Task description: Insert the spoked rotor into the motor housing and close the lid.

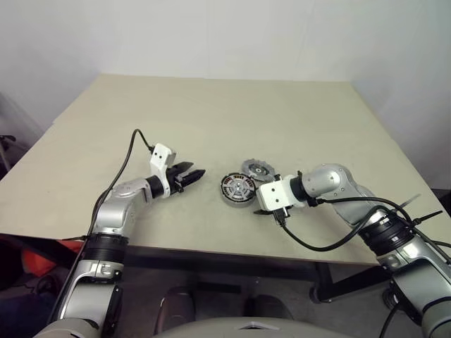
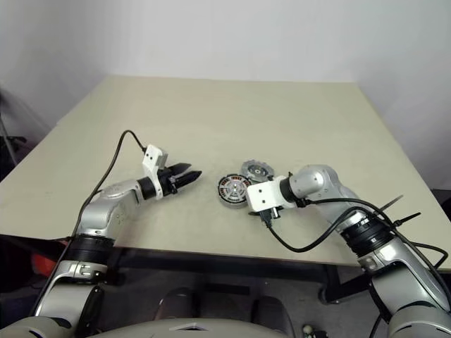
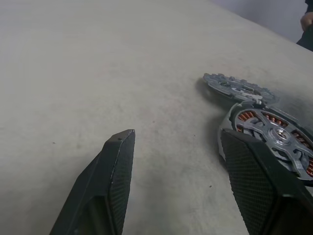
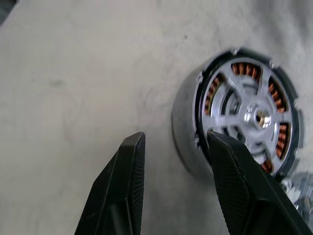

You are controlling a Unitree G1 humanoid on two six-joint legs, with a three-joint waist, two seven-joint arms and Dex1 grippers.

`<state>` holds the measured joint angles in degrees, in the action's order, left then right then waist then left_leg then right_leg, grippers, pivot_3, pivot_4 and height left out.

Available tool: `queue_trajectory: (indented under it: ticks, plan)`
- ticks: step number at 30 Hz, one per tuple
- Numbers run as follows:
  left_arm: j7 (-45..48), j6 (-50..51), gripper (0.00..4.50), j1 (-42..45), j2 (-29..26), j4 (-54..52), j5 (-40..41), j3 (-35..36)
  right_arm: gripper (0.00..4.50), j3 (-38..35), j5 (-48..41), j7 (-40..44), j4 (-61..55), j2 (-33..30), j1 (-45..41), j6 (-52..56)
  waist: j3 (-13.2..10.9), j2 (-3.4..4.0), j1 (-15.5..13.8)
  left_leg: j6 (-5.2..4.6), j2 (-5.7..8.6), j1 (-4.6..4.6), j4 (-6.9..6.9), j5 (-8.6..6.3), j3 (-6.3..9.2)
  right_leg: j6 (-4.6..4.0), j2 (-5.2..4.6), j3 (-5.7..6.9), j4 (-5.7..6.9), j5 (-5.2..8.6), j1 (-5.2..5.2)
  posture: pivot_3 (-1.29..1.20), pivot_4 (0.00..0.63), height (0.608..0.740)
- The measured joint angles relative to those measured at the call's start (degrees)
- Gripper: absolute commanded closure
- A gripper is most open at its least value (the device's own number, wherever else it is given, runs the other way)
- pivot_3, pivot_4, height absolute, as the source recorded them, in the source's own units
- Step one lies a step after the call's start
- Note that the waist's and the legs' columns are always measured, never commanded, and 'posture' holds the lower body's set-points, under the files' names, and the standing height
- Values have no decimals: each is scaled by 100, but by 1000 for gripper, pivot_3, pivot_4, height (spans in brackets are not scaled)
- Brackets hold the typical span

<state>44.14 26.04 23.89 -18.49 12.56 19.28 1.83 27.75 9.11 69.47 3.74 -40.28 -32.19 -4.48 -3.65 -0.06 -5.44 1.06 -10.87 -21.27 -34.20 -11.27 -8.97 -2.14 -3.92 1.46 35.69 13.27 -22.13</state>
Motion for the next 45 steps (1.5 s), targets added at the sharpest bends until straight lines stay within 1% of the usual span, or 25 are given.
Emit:
queue_trajectory:
  ticks: [9,13,25,32,35,36,37,45]
  plan:
    - [-88,10,1575,-40,16,-46,-1,-6,2448,2,189,-37,198,310,-84,31,0,0,2,0,0,0,-1,0,0,0,0,0,0,0,0,0,0,740]
    - [-97,10,1543,-44,34,-59,-1,-10,3338,42,199,74,215,450,-94,172,0,0,3,0,0,1,0,0,0,0,0,0,1,0,1,0,0,740]
    - [-152,9,1543,-227,34,-178,-2,-9,3338,-3,230,211,94,355,-204,255,0,0,1,0,0,4,-1,0,0,0,0,0,1,0,3,0,0,740]
    - [-176,7,1543,-226,34,-178,-7,-11,3338,-26,222,103,323,344,-203,133,0,0,2,0,0,7,-1,0,0,0,0,-1,1,0,5,0,0,740]
    - [-177,6,1543,-226,34,-178,-7,-11,3901,-55,189,81,333,406,-203,217,0,0,4,1,0,9,-1,0,0,0,0,-1,2,0,6,0,0,740]
    - [-178,6,1543,-226,32,-177,-7,-10,4250,-52,164,109,333,424,-197,243,0,0,6,1,0,11,-1,0,0,0,0,-1,2,0,8,0,0,740]
    - [-188,6,1543,-226,31,-176,-9,-10,4477,-51,139,136,328,447,-195,246,0,0,19,1,-1,16,-1,0,0,0,1,-2,3,0,10,0,0,740]
    - [-210,5,1543,-230,37,-177,-9,-12,4477,-43,144,22,548,558,-217,162,1,-2,28,10,-1,41,-1,5,0,-1,0,-2,6,-1,31,0,0,740]
